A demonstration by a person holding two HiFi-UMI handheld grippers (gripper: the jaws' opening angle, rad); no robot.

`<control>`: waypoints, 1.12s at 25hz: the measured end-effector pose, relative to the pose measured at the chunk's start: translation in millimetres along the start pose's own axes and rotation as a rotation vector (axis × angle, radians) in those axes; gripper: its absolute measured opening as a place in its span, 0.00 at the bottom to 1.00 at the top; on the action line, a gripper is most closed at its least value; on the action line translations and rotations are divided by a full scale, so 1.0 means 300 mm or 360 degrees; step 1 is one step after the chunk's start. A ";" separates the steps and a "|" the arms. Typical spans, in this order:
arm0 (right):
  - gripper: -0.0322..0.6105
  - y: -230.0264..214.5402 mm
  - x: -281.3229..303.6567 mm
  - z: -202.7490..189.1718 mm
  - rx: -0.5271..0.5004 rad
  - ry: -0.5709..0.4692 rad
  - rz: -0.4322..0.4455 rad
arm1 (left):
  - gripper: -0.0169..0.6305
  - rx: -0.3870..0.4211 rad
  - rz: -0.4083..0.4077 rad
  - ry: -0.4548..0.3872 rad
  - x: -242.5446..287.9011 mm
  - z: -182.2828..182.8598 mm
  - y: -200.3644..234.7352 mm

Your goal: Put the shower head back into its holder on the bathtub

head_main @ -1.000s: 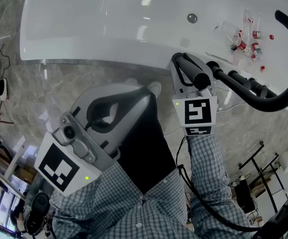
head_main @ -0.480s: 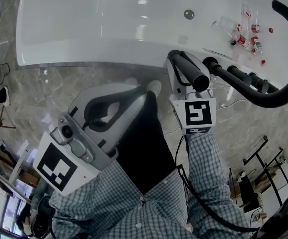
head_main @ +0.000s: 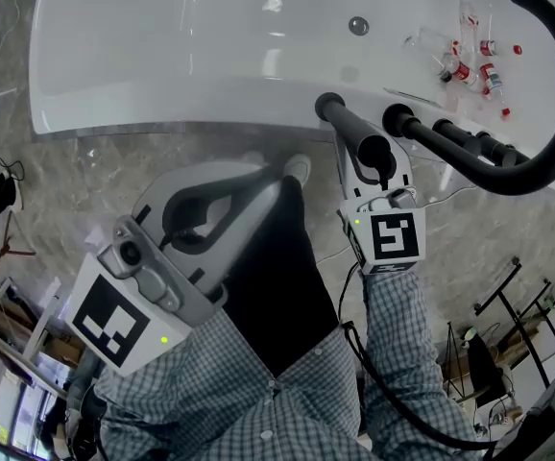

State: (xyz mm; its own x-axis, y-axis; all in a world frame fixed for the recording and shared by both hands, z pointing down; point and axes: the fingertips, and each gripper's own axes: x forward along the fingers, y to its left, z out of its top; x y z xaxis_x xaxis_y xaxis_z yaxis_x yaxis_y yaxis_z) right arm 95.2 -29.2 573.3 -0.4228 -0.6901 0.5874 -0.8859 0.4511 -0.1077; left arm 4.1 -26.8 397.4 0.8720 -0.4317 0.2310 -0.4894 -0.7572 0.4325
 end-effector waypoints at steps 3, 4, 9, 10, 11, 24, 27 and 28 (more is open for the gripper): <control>0.13 -0.024 -0.043 0.017 0.0020 -0.0041 -0.0045 | 0.04 0.0007 -0.0009 0.0001 0.002 0.001 -0.010; 0.12 -0.027 -0.054 0.029 0.0031 -0.0055 -0.0052 | 0.04 0.0011 -0.0010 -0.0001 0.002 0.006 -0.014; 0.08 -0.024 -0.110 0.097 0.0100 -0.0091 -0.0037 | 0.04 0.0045 -0.0039 -0.0021 0.001 0.050 -0.053; 0.08 -0.024 -0.121 0.116 0.0102 -0.0101 -0.0039 | 0.04 0.0056 -0.0048 -0.0020 -0.001 0.060 -0.063; 0.08 -0.024 -0.132 0.137 0.0094 -0.0113 -0.0046 | 0.04 0.0068 -0.0058 -0.0019 -0.002 0.071 -0.073; 0.08 -0.020 -0.416 0.429 0.0117 -0.0219 -0.0189 | 0.04 0.0240 -0.0089 -0.0135 -0.090 0.380 -0.215; 0.08 -0.004 -0.497 0.503 0.0104 -0.0244 -0.0227 | 0.04 0.0291 -0.0095 -0.0171 -0.123 0.454 -0.250; 0.08 0.005 -0.522 0.533 0.0100 -0.0259 -0.0234 | 0.04 0.0308 -0.0100 -0.0175 -0.136 0.476 -0.261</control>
State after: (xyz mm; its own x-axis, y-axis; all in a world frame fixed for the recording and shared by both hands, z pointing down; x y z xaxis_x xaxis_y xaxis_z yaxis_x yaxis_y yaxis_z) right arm 129.7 -10.9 353.0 -0.3092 -0.8302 0.4639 -0.9482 0.3067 -0.0831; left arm 5.1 -19.8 229.6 0.8993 -0.4237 0.1081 -0.4368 -0.8595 0.2654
